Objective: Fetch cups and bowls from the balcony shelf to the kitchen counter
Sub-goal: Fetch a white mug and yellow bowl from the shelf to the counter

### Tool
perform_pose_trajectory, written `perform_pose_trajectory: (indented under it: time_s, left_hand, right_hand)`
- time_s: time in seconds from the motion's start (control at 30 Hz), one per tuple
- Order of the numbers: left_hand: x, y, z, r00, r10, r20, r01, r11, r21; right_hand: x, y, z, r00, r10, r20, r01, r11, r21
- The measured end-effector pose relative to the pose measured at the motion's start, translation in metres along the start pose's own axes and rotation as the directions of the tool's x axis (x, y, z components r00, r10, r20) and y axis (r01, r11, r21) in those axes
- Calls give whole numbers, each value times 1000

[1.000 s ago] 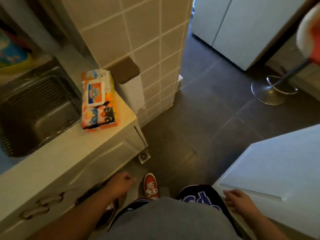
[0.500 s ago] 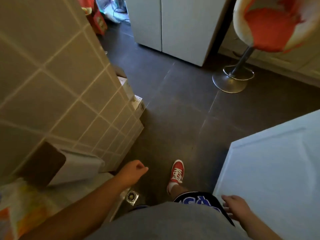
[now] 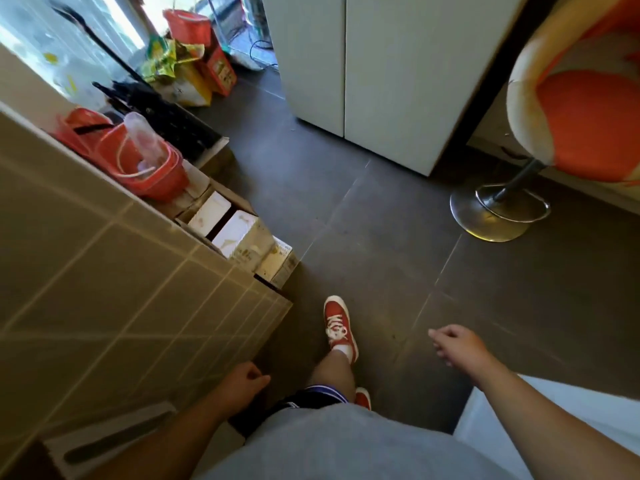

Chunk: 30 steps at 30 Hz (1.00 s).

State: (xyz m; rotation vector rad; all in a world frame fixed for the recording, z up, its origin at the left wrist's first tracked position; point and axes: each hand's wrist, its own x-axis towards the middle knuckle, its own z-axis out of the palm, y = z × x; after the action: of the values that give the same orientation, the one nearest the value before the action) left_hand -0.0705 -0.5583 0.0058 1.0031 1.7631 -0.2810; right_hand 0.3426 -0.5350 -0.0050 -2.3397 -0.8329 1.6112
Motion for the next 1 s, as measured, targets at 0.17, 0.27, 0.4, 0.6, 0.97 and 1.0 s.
perform_pose_trajectory:
  time_s: [0.17,0.27,0.4,0.6,0.97,1.0]
  left_hand:
    - [59,89,-36,1000,10,21,-10,1000,-13]
    - [89,156,-58,999,40,22,-41,998,38]
    - [121,246,-90,990,140,-20,-137,986,100]
    - [171,357,-133,961,274,-22,-269,953,137]
    - [223,418,-197,986,65,-151,-73,996,-50]
    - [221,412,-204,987,29,-160,-42,996,-81]
  right_hand:
    - [42,-50,-38,999,45,9,-45,999,-19]
    - [56,-64,-69,993,113,-31,-114,993,-16]
    - [78,-74,-108,976,192,-99,-194,981,-10]
    - [134,-112,-155,947,295,-125,-296,955,8]
    - [305,-326,-219,998,33,48,-15,941,-337]
    - [317,-355,-216,997,-12,71,37,931,-362]
